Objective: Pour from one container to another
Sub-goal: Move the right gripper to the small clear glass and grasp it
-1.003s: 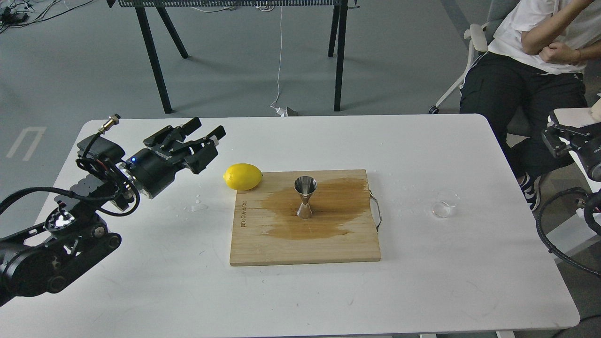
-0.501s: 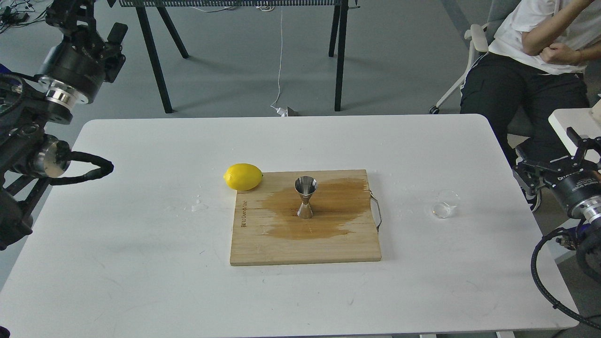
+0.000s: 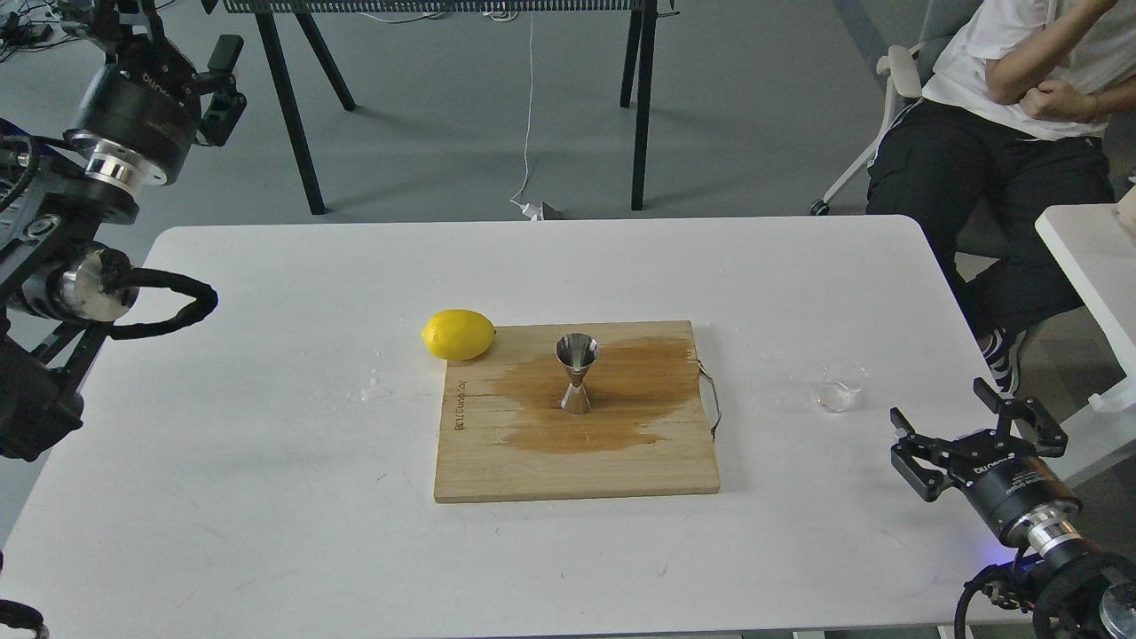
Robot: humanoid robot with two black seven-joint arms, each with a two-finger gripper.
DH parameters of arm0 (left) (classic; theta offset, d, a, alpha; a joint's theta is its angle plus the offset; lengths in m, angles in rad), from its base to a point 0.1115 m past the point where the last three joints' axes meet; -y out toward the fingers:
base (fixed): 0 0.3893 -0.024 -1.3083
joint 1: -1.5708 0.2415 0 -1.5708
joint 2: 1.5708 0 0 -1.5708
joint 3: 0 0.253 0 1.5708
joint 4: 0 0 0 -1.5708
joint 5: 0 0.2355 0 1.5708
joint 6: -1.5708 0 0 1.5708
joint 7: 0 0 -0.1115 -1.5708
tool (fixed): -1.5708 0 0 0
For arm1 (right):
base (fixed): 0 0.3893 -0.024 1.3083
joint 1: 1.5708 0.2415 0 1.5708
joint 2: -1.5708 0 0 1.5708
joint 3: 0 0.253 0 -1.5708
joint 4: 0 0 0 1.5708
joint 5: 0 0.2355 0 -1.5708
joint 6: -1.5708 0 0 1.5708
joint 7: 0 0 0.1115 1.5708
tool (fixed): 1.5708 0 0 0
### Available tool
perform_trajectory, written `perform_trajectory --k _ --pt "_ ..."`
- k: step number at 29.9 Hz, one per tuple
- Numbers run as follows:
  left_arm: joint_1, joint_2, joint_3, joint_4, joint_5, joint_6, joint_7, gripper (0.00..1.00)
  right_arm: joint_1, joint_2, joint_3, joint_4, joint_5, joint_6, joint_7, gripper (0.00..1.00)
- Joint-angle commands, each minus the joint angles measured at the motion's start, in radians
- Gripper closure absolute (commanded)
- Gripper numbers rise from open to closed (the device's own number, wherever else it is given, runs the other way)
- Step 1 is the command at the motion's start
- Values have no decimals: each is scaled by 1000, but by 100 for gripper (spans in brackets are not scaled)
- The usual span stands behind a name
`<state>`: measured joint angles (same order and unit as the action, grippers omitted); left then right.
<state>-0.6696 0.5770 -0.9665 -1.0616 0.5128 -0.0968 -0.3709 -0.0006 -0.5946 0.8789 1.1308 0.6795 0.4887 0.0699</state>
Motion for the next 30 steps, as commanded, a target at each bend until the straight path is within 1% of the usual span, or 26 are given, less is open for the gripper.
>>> perform_trajectory --k 1,7,14,20,24,28,30 --pt "1 -5 0 0 0 0 -2 0 1 38 -8 -5 20 0 -2 0" --pt "10 -17 2 0 1 0 -5 0 4 127 -6 -13 74 0 -4 0" --pt "10 -17 3 0 1 0 -6 0 16 131 6 -11 169 0 -2 0" --pt "15 -19 3 0 1 0 -9 0 40 122 6 -8 170 0 -2 0" --pt "16 -20 2 0 1 2 -10 0 66 121 9 -5 170 -106 -2 0" --pt "19 -20 0 0 1 2 -11 0 91 124 32 0 170 -249 -2 0" --pt "24 -20 -3 0 1 2 -11 0 97 128 45 0 170 -294 -2 0"
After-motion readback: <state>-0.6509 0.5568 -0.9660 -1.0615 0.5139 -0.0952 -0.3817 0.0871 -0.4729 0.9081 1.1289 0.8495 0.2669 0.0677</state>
